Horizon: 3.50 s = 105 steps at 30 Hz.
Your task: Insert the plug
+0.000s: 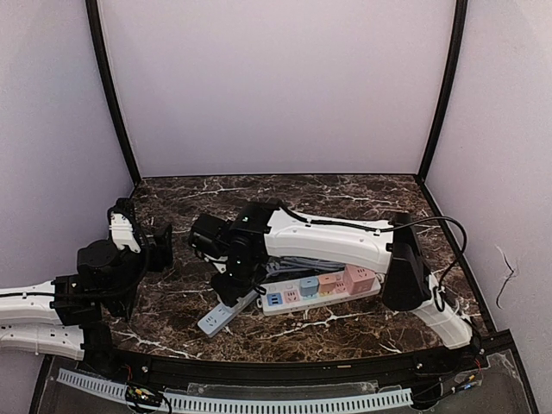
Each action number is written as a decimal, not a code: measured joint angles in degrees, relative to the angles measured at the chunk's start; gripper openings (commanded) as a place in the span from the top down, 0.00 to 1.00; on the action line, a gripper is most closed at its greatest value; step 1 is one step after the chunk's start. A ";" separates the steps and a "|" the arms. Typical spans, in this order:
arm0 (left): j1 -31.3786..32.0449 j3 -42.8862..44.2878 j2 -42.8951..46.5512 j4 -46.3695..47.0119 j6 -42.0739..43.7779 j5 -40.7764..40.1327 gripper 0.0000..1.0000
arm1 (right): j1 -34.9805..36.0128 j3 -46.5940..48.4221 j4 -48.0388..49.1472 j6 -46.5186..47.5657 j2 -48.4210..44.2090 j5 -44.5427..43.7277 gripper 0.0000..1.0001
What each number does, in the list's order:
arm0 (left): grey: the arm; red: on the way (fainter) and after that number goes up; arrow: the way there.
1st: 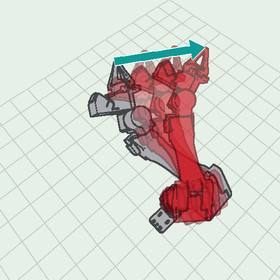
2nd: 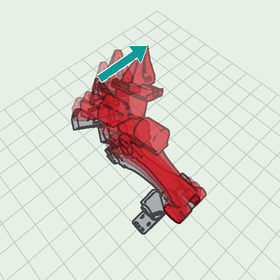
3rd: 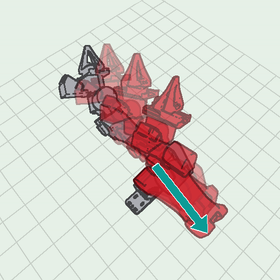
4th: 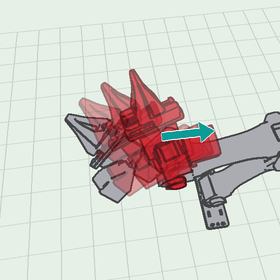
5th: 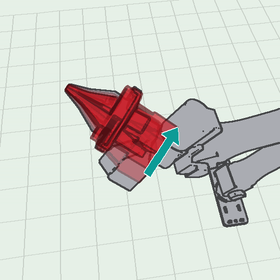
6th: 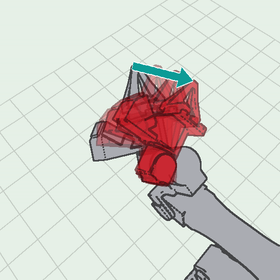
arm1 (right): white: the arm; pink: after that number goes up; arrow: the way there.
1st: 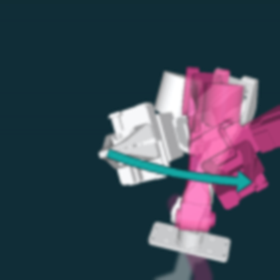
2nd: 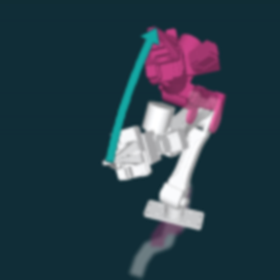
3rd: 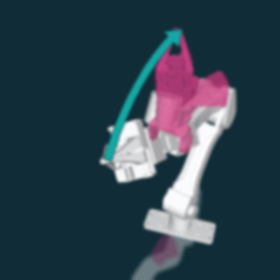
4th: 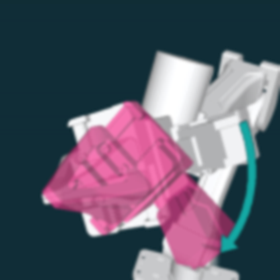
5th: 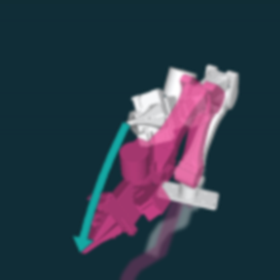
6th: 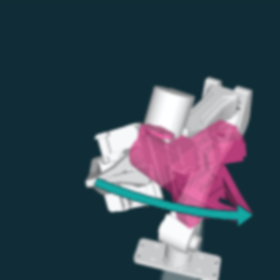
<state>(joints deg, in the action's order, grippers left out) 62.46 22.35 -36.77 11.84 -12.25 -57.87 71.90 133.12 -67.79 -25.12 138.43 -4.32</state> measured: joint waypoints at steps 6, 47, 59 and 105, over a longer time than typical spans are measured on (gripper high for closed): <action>-0.07 0.00 0.00 0.00 -0.02 0.02 0.21 | -0.44 3.54 -2.23 0.68 2.05 1.09 1.00; -0.22 0.00 0.28 0.02 -0.02 0.24 0.21 | 1.16 -17.84 13.68 -1.05 -9.09 -1.36 1.00; -0.26 0.00 -0.20 0.00 -0.02 0.31 0.21 | 0.83 -26.16 18.71 0.55 -13.97 -2.05 1.00; -0.83 0.00 -1.20 0.00 -0.57 1.55 0.22 | -2.25 -14.91 -2.01 3.28 -5.99 1.05 1.00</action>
<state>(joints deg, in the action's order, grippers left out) 61.63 22.35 -37.98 11.84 -12.82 -56.31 69.65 118.21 -69.80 -21.85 132.44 -3.27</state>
